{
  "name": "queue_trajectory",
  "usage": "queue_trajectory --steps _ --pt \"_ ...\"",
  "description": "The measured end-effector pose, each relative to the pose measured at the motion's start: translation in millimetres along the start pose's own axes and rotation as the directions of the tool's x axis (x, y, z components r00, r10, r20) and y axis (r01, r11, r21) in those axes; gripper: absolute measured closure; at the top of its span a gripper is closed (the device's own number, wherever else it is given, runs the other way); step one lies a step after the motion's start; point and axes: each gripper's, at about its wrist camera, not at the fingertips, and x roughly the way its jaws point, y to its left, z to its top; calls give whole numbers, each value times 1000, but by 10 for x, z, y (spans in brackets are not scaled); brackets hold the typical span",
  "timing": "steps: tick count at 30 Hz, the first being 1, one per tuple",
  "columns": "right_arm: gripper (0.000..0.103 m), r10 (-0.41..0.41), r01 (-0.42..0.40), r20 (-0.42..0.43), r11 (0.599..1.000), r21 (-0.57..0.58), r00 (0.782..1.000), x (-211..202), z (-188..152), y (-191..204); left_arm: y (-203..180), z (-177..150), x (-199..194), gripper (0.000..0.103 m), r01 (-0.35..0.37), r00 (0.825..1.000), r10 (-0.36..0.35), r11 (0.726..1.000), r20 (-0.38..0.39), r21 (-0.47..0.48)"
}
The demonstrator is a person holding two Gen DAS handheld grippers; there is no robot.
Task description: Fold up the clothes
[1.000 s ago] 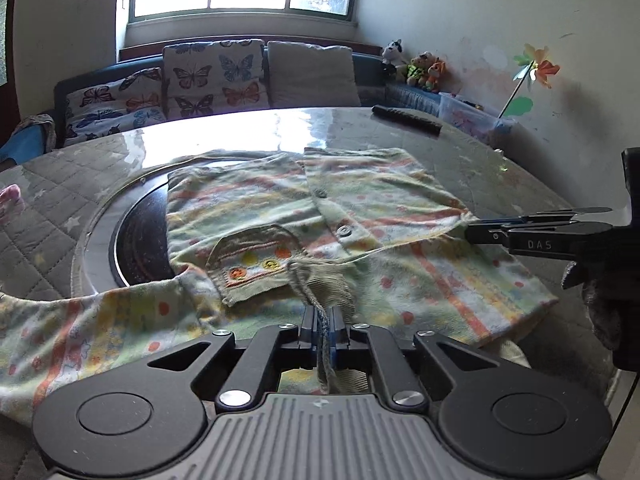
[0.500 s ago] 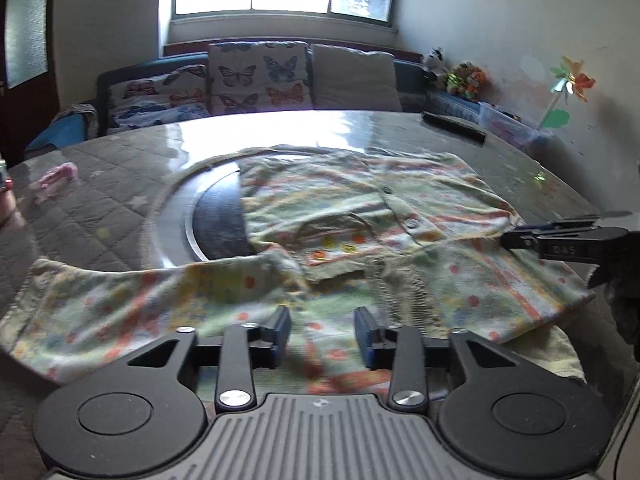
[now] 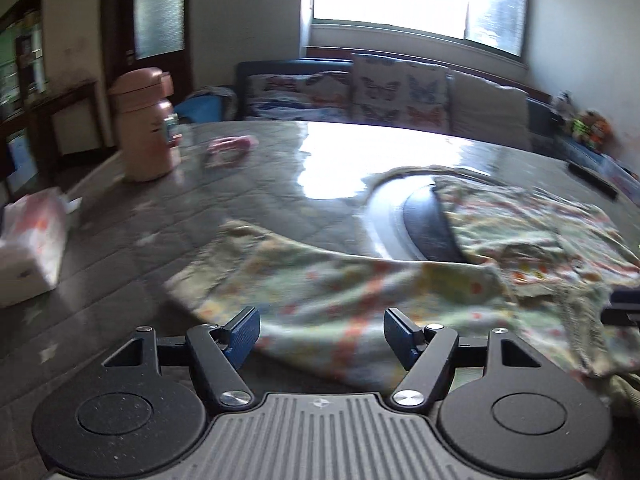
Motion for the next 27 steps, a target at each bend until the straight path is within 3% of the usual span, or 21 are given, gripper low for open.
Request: queue_trajectory --steps 7,14,17,18,21,24,27 --pt "69 16 -16 -5 1000 -13 1000 16 -15 87 391 44 105 33 -126 992 126 987 -11 -99" --pt "68 4 -4 9 1000 2 1000 -106 -46 46 531 102 300 44 -156 988 153 977 -31 -144" --pt "68 -5 5 11 1000 20 1000 -139 -73 6 512 123 319 59 -158 987 156 978 -23 -134" --pt "68 -8 8 13 1000 28 1000 -148 -82 -10 507 131 325 70 -158 987 157 979 -19 -131" --pt "68 -19 18 18 999 51 1000 -185 -109 -64 531 162 321 94 -101 995 98 983 -24 -155" --pt "68 -29 27 23 997 77 999 -238 -136 -128 413 202 225 95 -57 998 58 989 5 -137" --pt "68 -44 39 35 993 111 998 -315 -158 -204 218 276 70 95 34 999 -29 992 41 -121"
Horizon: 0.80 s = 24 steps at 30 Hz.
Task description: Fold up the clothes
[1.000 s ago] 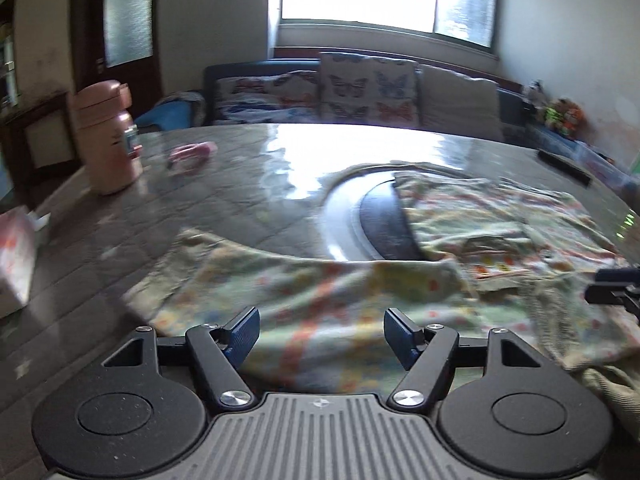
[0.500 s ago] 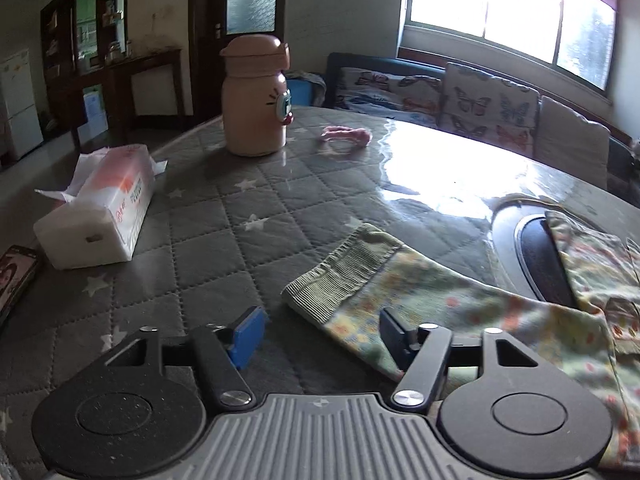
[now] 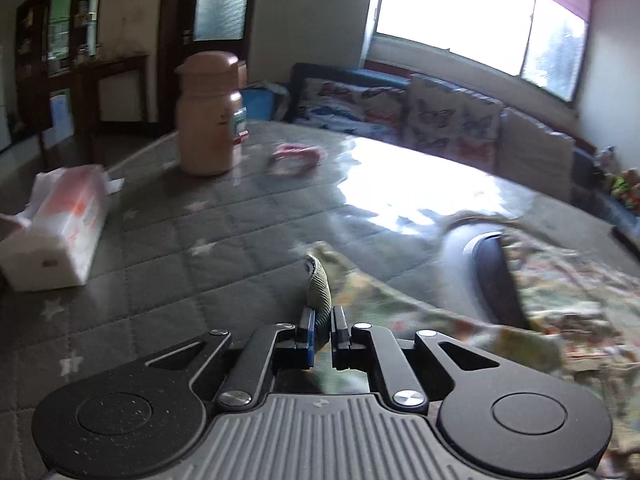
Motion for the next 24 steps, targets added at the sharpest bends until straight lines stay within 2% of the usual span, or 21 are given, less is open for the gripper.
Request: queue_trajectory --steps 3,6,10,13,18,20,24 --pt "68 -10 9 19 999 48 1000 -85 -6 -100 -314 54 -181 95 120 992 -121 992 25 34" --pt "68 -27 24 37 996 91 999 -166 -11 -224 -680 84 -343 95 244 968 -248 966 38 83" --pt "69 -44 35 57 990 139 997 -256 -20 -367 -1192 59 -486 96 400 913 -408 903 21 154" --pt "69 -67 54 73 983 175 995 -330 -31 -487 -1572 -9 -540 95 493 865 -502 844 -11 212" --pt "69 -101 75 88 962 263 991 -445 -80 -707 -2054 -190 -462 95 585 808 -581 771 -98 252" --pt "69 -104 75 88 956 285 991 -454 -100 -761 -2187 -269 -414 95 609 792 -597 750 -133 261" --pt "69 -110 76 88 942 328 990 -473 -139 -870 -2327 -456 -320 93 625 781 -593 727 -197 285"
